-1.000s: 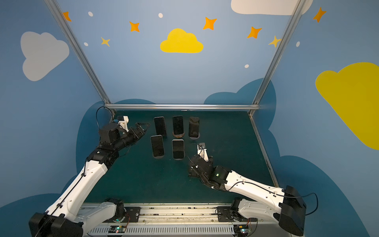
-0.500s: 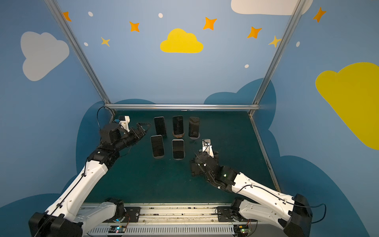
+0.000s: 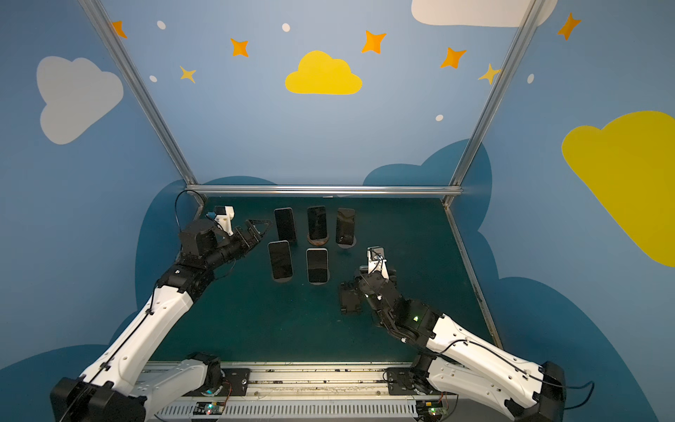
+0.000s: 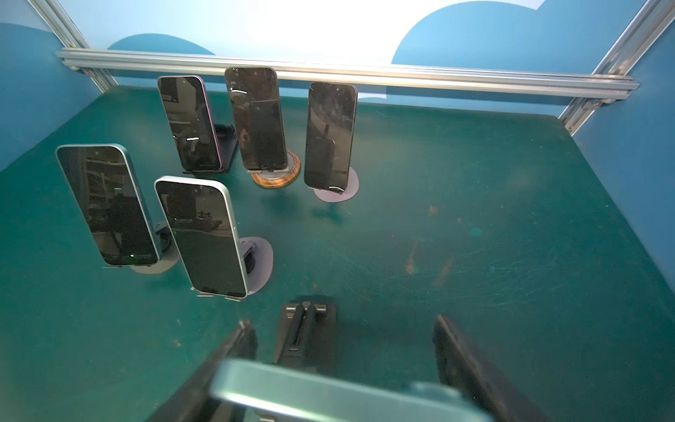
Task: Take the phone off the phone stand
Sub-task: 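Lift the light-blue phone up out of the black stand with the right gripper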
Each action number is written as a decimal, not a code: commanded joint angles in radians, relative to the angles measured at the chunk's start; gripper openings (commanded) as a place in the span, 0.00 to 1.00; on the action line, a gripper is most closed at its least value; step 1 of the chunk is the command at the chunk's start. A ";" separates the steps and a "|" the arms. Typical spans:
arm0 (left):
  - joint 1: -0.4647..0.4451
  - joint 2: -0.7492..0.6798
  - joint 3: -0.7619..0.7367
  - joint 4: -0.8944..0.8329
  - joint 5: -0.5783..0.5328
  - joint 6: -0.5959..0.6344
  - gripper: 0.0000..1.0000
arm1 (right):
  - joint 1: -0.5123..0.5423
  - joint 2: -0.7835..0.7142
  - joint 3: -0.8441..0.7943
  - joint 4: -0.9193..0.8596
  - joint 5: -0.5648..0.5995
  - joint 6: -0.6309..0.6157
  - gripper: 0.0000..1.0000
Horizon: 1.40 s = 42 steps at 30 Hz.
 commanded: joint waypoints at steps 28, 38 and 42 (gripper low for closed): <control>-0.111 -0.016 -0.012 0.037 0.014 0.065 1.00 | -0.444 0.052 0.024 0.083 -0.195 -0.162 0.58; -0.132 0.013 -0.005 0.019 0.014 0.072 1.00 | -0.564 0.143 0.035 0.132 -0.295 -0.150 0.57; -0.142 0.017 -0.005 0.016 0.012 0.074 1.00 | -0.597 0.162 0.056 0.104 -0.364 -0.111 0.57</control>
